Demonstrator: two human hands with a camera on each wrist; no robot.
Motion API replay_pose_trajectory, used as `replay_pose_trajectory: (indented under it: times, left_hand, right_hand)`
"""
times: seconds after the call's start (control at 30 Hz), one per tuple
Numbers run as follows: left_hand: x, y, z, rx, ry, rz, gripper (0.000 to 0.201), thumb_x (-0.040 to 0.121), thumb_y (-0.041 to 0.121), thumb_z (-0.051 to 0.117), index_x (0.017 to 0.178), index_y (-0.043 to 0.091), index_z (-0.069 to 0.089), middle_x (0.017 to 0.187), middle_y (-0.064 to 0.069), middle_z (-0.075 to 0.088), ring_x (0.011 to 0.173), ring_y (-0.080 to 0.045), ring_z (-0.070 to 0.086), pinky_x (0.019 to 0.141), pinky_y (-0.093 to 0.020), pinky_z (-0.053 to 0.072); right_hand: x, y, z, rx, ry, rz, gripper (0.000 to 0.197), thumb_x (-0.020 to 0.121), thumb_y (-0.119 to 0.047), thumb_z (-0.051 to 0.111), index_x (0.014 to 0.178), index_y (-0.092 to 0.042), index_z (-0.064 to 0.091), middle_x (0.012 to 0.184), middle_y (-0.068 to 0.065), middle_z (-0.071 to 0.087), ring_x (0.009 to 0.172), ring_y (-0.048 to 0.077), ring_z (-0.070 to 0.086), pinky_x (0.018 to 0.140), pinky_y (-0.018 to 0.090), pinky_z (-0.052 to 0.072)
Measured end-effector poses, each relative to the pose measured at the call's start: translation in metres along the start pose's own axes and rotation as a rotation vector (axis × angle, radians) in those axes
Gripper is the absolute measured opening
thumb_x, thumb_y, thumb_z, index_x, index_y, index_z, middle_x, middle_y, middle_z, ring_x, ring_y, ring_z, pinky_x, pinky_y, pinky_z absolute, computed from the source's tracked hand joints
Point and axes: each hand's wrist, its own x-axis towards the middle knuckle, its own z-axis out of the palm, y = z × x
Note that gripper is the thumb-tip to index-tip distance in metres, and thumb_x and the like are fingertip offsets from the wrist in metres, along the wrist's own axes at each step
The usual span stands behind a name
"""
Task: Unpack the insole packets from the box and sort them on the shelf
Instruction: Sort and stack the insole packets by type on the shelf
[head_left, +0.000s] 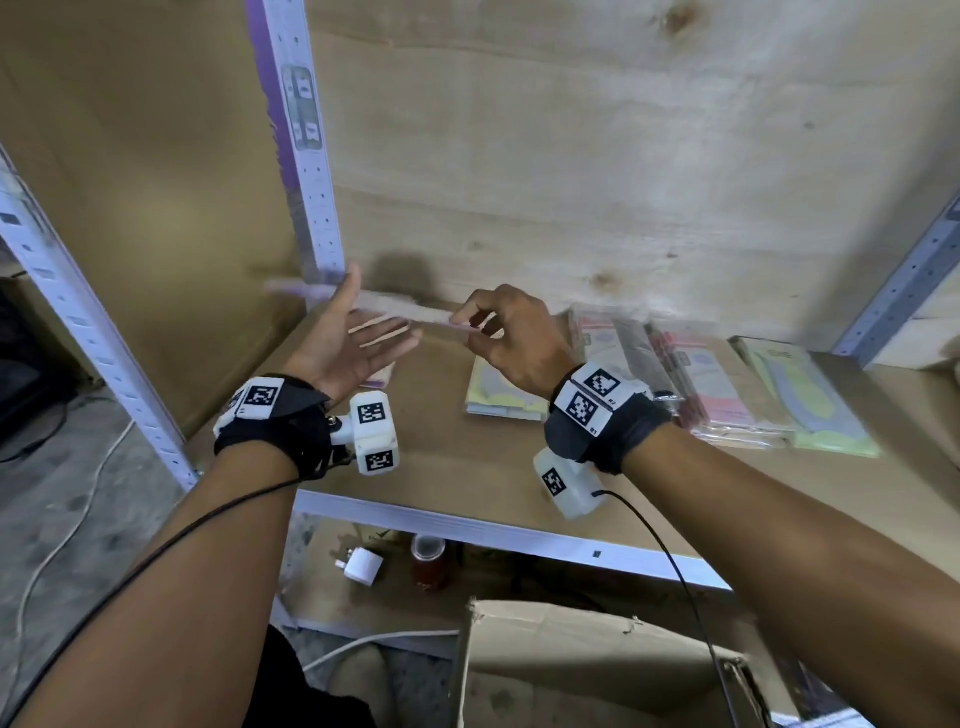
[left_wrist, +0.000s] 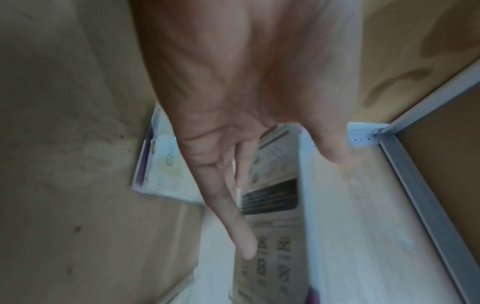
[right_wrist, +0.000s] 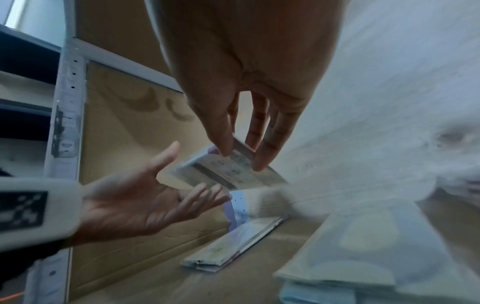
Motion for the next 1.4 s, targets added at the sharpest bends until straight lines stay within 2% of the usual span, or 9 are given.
replay_pose_trajectory:
  times: [0.17, 0.3, 0.43, 0.63, 0.83, 1.0, 1.2, 1.3, 1.4]
  left_hand:
    - [0.002, -0.010, 0.007, 0.067, -0.002, 0.012, 0.023, 0.093, 0.029, 0.067, 0.107, 0.011, 0.069, 0.104, -0.012, 0.076, 0.095, -0.022, 0.075, 0.080, -0.031, 0.061]
    - [0.007, -0.019, 0.005, 0.157, -0.015, -0.006, 0.011, 0.095, 0.016, 0.063, 0.099, 0.012, 0.072, 0.099, -0.011, 0.077, 0.085, -0.016, 0.076, 0.065, -0.023, 0.060]
    - [0.008, -0.027, 0.006, 0.334, -0.142, -0.083, 0.016, 0.088, 0.019, 0.071, 0.102, 0.014, 0.072, 0.109, -0.012, 0.075, 0.092, -0.018, 0.075, 0.067, -0.023, 0.059]
    - [0.007, -0.031, 0.014, 0.421, -0.227, -0.100, 0.020, 0.087, 0.022, 0.072, 0.107, 0.015, 0.070, 0.108, -0.008, 0.076, 0.094, -0.018, 0.075, 0.068, -0.024, 0.059]
    - [0.012, -0.024, 0.016, 0.361, 0.027, 0.137, 0.014, 0.092, 0.032, 0.068, 0.099, 0.020, 0.069, 0.083, 0.002, 0.076, 0.068, -0.007, 0.070, 0.055, -0.018, 0.053]
    - [0.017, -0.020, 0.009, 0.273, 0.163, 0.279, 0.018, 0.088, 0.030, 0.072, 0.100, 0.016, 0.073, 0.082, 0.004, 0.076, 0.068, -0.006, 0.070, 0.059, -0.020, 0.055]
    - [0.018, -0.024, 0.022, 0.334, 0.217, 0.373, 0.021, 0.091, 0.035, 0.068, 0.095, 0.017, 0.076, 0.093, 0.003, 0.078, 0.078, -0.008, 0.073, 0.065, -0.022, 0.057]
    - [0.017, -0.029, 0.033, 0.440, 0.220, 0.415, 0.030, 0.092, 0.044, 0.065, 0.097, 0.017, 0.077, 0.095, 0.002, 0.078, 0.082, -0.010, 0.074, 0.066, -0.021, 0.055]
    - [0.017, -0.036, 0.046, 0.556, 0.228, 0.486, 0.029, 0.092, 0.044, 0.065, 0.092, 0.018, 0.077, 0.065, 0.010, 0.068, 0.053, 0.000, 0.056, 0.050, -0.015, 0.041]
  right_hand:
    - [-0.010, 0.012, -0.009, -0.031, -0.104, -0.027, 0.031, 0.075, -0.008, 0.076, 0.105, -0.015, 0.071, 0.107, 0.005, 0.058, 0.095, 0.018, 0.059, 0.085, 0.025, 0.049]
    - [-0.014, 0.025, -0.016, 0.010, -0.127, 0.099, 0.037, 0.076, -0.032, 0.079, 0.111, -0.029, 0.068, 0.111, 0.003, 0.055, 0.101, 0.017, 0.052, 0.090, 0.027, 0.045]
    - [-0.013, 0.039, -0.022, 0.093, -0.032, 0.268, 0.038, 0.086, -0.035, 0.072, 0.120, -0.021, 0.063, 0.112, 0.004, 0.058, 0.104, 0.018, 0.055, 0.093, 0.029, 0.046]
    - [-0.020, 0.047, -0.023, 0.511, -0.298, 0.500, 0.046, 0.088, -0.017, 0.072, 0.129, -0.004, 0.056, 0.107, 0.016, 0.070, 0.093, 0.028, 0.067, 0.082, 0.039, 0.055]
    - [-0.025, 0.053, -0.032, 0.551, -0.342, 0.454, 0.046, 0.089, -0.011, 0.070, 0.131, -0.004, 0.055, 0.103, 0.018, 0.071, 0.088, 0.027, 0.066, 0.073, 0.030, 0.054]
    - [-0.031, 0.061, -0.047, 0.473, -0.403, 0.395, 0.042, 0.090, -0.014, 0.069, 0.130, -0.009, 0.057, 0.067, -0.011, 0.071, 0.067, 0.007, 0.068, 0.062, 0.017, 0.052]
    - [-0.047, 0.067, -0.063, 0.547, -0.375, 0.389, 0.042, 0.090, -0.006, 0.067, 0.131, -0.006, 0.057, 0.117, 0.022, 0.068, 0.103, 0.035, 0.068, 0.089, 0.043, 0.056]
    - [-0.055, 0.076, -0.073, 0.580, -0.347, 0.388, 0.037, 0.089, -0.003, 0.067, 0.125, -0.008, 0.060, 0.098, 0.004, 0.075, 0.086, 0.018, 0.073, 0.074, 0.030, 0.059]
    - [-0.065, 0.086, -0.087, 0.588, -0.319, 0.396, 0.037, 0.090, -0.004, 0.067, 0.126, -0.009, 0.061, 0.088, -0.002, 0.076, 0.081, 0.016, 0.072, 0.071, 0.025, 0.058]
